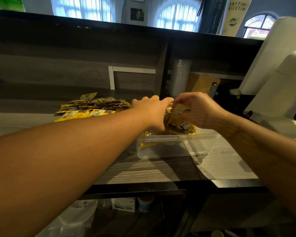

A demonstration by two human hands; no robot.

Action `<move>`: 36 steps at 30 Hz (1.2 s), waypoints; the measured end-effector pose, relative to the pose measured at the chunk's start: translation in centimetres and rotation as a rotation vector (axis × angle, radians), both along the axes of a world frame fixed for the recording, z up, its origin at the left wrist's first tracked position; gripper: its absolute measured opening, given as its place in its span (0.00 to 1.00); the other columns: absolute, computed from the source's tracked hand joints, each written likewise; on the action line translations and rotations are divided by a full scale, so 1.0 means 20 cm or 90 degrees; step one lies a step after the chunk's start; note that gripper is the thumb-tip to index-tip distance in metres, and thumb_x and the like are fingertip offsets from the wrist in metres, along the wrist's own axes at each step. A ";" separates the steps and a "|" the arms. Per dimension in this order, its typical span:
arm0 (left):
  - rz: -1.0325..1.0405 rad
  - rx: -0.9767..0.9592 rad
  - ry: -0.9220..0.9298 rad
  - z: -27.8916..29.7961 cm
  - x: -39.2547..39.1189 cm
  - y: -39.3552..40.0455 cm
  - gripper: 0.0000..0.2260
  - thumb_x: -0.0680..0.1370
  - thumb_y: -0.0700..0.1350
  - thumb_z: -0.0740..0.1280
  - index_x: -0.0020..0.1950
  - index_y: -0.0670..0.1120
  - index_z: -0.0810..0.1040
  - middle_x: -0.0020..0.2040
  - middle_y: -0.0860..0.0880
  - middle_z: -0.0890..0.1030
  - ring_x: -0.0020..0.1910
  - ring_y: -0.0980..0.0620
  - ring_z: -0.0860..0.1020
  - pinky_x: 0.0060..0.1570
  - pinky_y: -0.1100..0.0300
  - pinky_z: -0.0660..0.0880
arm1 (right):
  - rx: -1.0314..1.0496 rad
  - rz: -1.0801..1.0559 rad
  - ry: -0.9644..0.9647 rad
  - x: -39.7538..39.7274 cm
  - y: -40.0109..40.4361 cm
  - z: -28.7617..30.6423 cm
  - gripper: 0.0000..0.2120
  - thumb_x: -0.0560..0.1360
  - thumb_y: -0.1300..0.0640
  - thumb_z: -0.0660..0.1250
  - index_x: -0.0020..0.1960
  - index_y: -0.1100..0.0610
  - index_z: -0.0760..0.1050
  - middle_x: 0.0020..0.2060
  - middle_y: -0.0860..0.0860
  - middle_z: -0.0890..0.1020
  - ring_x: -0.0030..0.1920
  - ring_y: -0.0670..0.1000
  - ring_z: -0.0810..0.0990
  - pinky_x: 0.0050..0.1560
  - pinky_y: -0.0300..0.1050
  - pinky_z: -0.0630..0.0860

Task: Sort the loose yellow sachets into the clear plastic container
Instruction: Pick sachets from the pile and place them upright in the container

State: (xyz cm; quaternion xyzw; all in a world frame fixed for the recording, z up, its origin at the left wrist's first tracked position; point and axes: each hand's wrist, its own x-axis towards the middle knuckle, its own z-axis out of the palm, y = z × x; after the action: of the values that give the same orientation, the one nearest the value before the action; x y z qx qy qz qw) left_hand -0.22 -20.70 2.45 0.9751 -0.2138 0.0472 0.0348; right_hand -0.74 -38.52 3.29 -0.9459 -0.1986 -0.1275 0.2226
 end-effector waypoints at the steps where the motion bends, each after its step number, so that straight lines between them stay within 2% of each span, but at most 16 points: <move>1: 0.000 0.003 -0.006 -0.01 0.00 0.00 0.45 0.68 0.65 0.73 0.78 0.61 0.52 0.68 0.46 0.69 0.69 0.40 0.68 0.65 0.34 0.66 | -0.005 0.000 -0.005 0.00 -0.01 0.01 0.16 0.72 0.64 0.73 0.55 0.48 0.78 0.52 0.45 0.78 0.54 0.46 0.77 0.48 0.39 0.78; 3: 0.001 0.014 -0.015 -0.01 0.01 -0.01 0.44 0.69 0.64 0.74 0.78 0.61 0.53 0.67 0.46 0.70 0.67 0.40 0.69 0.64 0.36 0.68 | -0.035 0.001 -0.011 0.00 -0.04 0.05 0.16 0.72 0.64 0.73 0.54 0.48 0.77 0.51 0.45 0.77 0.53 0.46 0.76 0.41 0.33 0.73; 5: 0.006 0.029 -0.024 -0.02 0.01 -0.01 0.44 0.70 0.59 0.75 0.79 0.59 0.53 0.67 0.46 0.70 0.66 0.40 0.70 0.62 0.38 0.71 | -0.072 0.004 0.009 0.00 -0.07 0.09 0.16 0.72 0.64 0.72 0.53 0.47 0.76 0.49 0.44 0.76 0.52 0.46 0.77 0.38 0.32 0.71; 7: 0.011 0.046 -0.042 -0.02 0.02 -0.01 0.44 0.71 0.56 0.76 0.80 0.58 0.52 0.68 0.45 0.70 0.66 0.41 0.71 0.60 0.40 0.73 | -0.123 -0.016 0.022 -0.01 -0.08 0.10 0.16 0.73 0.64 0.71 0.56 0.49 0.76 0.49 0.44 0.74 0.52 0.47 0.77 0.38 0.32 0.71; 9: 0.017 0.063 -0.061 -0.03 0.03 -0.01 0.44 0.71 0.55 0.75 0.80 0.58 0.52 0.69 0.45 0.70 0.66 0.41 0.71 0.59 0.41 0.74 | -0.232 -0.049 0.014 0.00 -0.05 0.05 0.18 0.74 0.60 0.71 0.62 0.50 0.74 0.55 0.47 0.73 0.55 0.49 0.75 0.43 0.36 0.75; 11: 0.022 0.079 -0.075 -0.03 0.03 -0.02 0.44 0.72 0.57 0.75 0.80 0.56 0.52 0.70 0.45 0.69 0.66 0.40 0.71 0.58 0.41 0.75 | -0.340 -0.061 -0.032 0.02 -0.02 -0.02 0.22 0.73 0.54 0.73 0.65 0.50 0.71 0.61 0.50 0.69 0.59 0.52 0.71 0.53 0.42 0.77; 14: 0.014 0.093 -0.101 -0.04 0.04 -0.01 0.41 0.72 0.61 0.73 0.78 0.53 0.56 0.69 0.46 0.70 0.64 0.42 0.73 0.55 0.42 0.76 | -0.325 -0.095 -0.033 0.04 -0.03 -0.05 0.32 0.69 0.50 0.76 0.67 0.50 0.65 0.66 0.54 0.64 0.65 0.58 0.67 0.62 0.50 0.74; 17: 0.010 0.092 -0.110 -0.04 0.05 0.00 0.39 0.72 0.64 0.71 0.77 0.54 0.58 0.67 0.46 0.71 0.62 0.43 0.74 0.53 0.43 0.78 | -0.363 -0.122 -0.041 0.05 -0.04 -0.05 0.41 0.67 0.44 0.77 0.71 0.48 0.58 0.69 0.55 0.62 0.68 0.59 0.63 0.64 0.56 0.69; 21: 0.009 0.114 -0.060 -0.02 0.04 0.00 0.45 0.69 0.69 0.71 0.79 0.55 0.53 0.68 0.45 0.70 0.63 0.42 0.73 0.54 0.45 0.77 | -0.405 -0.110 -0.036 0.06 0.00 -0.06 0.53 0.64 0.38 0.77 0.77 0.42 0.46 0.75 0.53 0.59 0.76 0.61 0.53 0.71 0.64 0.59; 22: 0.010 0.135 -0.048 -0.01 0.04 0.01 0.49 0.68 0.68 0.73 0.79 0.55 0.51 0.69 0.45 0.70 0.64 0.42 0.73 0.54 0.46 0.77 | -0.411 -0.105 -0.035 0.07 0.01 -0.05 0.53 0.65 0.39 0.77 0.77 0.42 0.46 0.74 0.54 0.61 0.76 0.60 0.55 0.70 0.64 0.61; 24: 0.008 0.171 -0.060 0.00 0.03 0.01 0.51 0.67 0.65 0.76 0.80 0.55 0.48 0.68 0.45 0.71 0.63 0.42 0.74 0.52 0.48 0.76 | -0.375 -0.101 -0.014 0.07 0.02 -0.04 0.48 0.67 0.45 0.77 0.76 0.43 0.50 0.68 0.54 0.69 0.69 0.58 0.68 0.62 0.58 0.72; 26: -0.009 0.168 -0.103 -0.01 0.04 0.02 0.48 0.69 0.60 0.77 0.79 0.55 0.50 0.61 0.47 0.76 0.55 0.45 0.77 0.46 0.51 0.78 | -0.302 -0.099 -0.028 0.08 0.02 -0.02 0.41 0.69 0.50 0.76 0.74 0.45 0.56 0.63 0.53 0.74 0.60 0.56 0.75 0.54 0.51 0.79; 28: -0.022 0.140 -0.136 -0.01 0.06 0.03 0.45 0.70 0.55 0.77 0.78 0.56 0.52 0.55 0.49 0.78 0.49 0.48 0.77 0.40 0.52 0.77 | -0.258 -0.105 -0.049 0.08 0.00 -0.02 0.35 0.70 0.51 0.75 0.72 0.47 0.61 0.61 0.53 0.75 0.57 0.55 0.76 0.52 0.50 0.79; 30: -0.022 0.111 -0.131 -0.01 0.07 0.03 0.43 0.71 0.53 0.77 0.77 0.57 0.53 0.54 0.49 0.78 0.48 0.48 0.77 0.37 0.52 0.76 | -0.281 -0.111 -0.037 0.08 -0.01 -0.04 0.35 0.70 0.46 0.75 0.71 0.47 0.62 0.61 0.52 0.73 0.59 0.54 0.74 0.54 0.51 0.78; 33: -0.015 0.117 -0.067 -0.01 0.07 0.02 0.50 0.69 0.51 0.79 0.79 0.59 0.47 0.61 0.47 0.75 0.55 0.46 0.77 0.41 0.52 0.76 | -0.306 -0.106 0.003 0.09 -0.01 -0.07 0.39 0.68 0.44 0.75 0.72 0.49 0.59 0.62 0.53 0.71 0.62 0.55 0.71 0.57 0.51 0.75; 36: -0.030 0.114 -0.022 0.02 0.07 0.02 0.54 0.67 0.58 0.79 0.80 0.58 0.44 0.66 0.47 0.73 0.60 0.45 0.75 0.49 0.50 0.79 | -0.311 -0.111 -0.009 0.10 0.00 -0.05 0.35 0.69 0.44 0.75 0.69 0.50 0.61 0.59 0.52 0.75 0.55 0.53 0.75 0.47 0.45 0.75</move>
State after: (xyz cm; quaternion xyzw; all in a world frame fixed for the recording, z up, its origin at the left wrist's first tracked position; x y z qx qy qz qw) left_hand 1.21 -20.37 2.79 0.9682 -0.2403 0.0439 -0.0548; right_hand 1.34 -38.47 2.22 -0.9843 -0.1427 -0.1010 -0.0258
